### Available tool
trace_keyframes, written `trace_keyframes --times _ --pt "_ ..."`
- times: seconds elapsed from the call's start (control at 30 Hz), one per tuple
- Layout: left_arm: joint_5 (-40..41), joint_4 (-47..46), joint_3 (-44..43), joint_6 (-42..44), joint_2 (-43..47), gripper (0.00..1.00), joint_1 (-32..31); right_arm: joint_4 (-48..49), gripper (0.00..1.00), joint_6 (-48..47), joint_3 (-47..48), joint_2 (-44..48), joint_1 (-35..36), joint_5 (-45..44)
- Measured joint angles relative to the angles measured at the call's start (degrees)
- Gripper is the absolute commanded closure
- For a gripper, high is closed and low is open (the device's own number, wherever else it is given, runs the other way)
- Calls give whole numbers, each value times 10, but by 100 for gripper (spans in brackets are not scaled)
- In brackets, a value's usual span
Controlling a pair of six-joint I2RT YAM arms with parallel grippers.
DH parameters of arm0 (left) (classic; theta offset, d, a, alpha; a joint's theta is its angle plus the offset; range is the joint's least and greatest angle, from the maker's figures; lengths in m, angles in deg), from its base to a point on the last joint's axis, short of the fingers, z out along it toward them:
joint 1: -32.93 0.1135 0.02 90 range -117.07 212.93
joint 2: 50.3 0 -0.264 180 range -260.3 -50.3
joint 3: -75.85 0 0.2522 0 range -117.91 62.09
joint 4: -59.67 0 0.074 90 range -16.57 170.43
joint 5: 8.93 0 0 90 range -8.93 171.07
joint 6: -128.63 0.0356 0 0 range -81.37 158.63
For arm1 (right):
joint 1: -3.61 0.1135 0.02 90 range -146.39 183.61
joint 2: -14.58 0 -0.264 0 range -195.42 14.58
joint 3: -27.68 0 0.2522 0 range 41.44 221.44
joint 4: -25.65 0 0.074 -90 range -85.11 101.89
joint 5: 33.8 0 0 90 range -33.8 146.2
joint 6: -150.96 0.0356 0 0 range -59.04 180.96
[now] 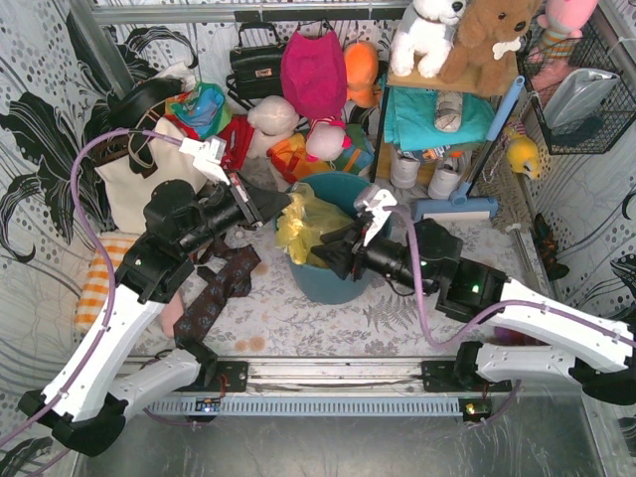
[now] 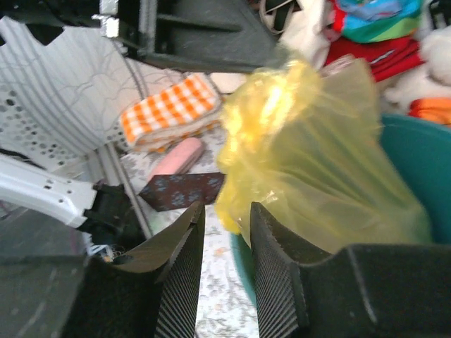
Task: Tie the trash bag
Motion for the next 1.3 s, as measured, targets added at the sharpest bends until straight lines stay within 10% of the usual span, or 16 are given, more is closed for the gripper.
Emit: trace_keyframes --times 0.9,1.3 --pt "-29 -18 15 2 19 100 0 -129 46 103 258 -191 -33 -67" --pt "-34 -24 16 3 19 100 1 -143 88 119 258 -202 -50 -32"
